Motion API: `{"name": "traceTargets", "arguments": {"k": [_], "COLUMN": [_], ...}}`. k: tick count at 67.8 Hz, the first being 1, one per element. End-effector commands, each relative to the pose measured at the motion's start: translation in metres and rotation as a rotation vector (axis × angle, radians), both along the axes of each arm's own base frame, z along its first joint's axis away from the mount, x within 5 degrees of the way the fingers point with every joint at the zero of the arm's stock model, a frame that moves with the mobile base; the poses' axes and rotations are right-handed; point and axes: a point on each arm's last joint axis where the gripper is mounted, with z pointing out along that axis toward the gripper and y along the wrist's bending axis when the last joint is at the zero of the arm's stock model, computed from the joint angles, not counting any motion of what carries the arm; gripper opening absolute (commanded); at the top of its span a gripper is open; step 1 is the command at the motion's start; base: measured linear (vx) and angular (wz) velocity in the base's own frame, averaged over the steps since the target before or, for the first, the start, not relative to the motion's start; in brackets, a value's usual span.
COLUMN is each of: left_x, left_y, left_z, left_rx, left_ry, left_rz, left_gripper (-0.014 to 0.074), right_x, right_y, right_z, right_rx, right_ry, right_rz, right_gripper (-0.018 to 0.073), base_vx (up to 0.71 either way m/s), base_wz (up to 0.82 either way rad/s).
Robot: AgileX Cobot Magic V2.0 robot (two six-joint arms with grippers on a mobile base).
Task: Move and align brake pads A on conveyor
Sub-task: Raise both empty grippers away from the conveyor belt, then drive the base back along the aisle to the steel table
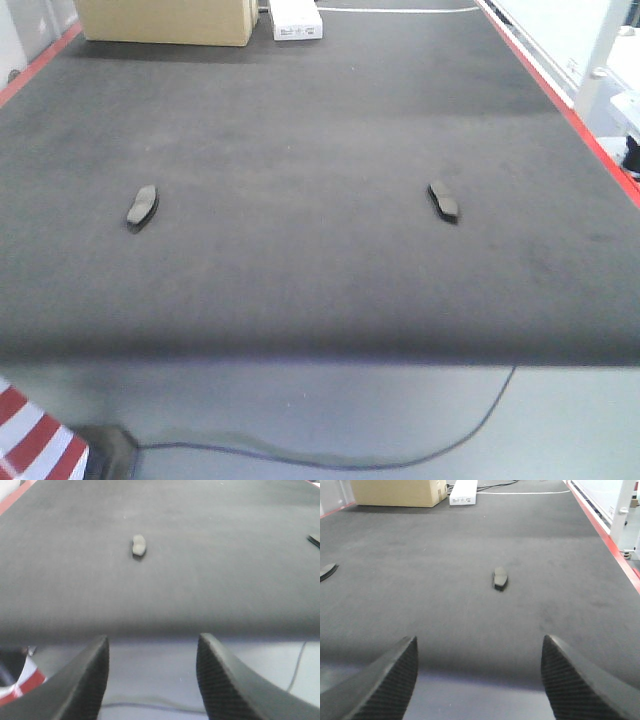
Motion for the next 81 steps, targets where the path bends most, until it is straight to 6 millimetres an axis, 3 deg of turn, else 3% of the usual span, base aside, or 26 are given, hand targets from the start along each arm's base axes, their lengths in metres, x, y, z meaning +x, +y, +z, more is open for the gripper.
{"name": "traceTargets", "arguments": {"k": [1,52,81], "left_x": [0.0017,0.0017,0.0017], "left_y": [-0.0003,-0.0003,-0.0003], "left_z": [0.013,0.013,0.013], "left_rx": [-0.012,-0.012,-0.012], "left_ry": [-0.084,-0.084,-0.084], "left_rz": [-0.003,-0.002,-0.002], "left_gripper": [0.0372,0.0372,0.0372], "right_x": [0.0016,0.0016,0.0016], "right_y": [-0.0001,-0.0001,-0.0001], "right_z": [0.0144,0.0143,0.0143], "right_rx": [0.007,0.007,0.007], "right_ry": [-0.089,-0.088,-0.088], "right_rz": [-0.004,-0.004,-0.004], "right_gripper": [0.0505,0.0505,0.0505], "base_vx": [-0.44,-0.37,-0.2], "base_wz": [-0.02,-0.02,-0.66]}}
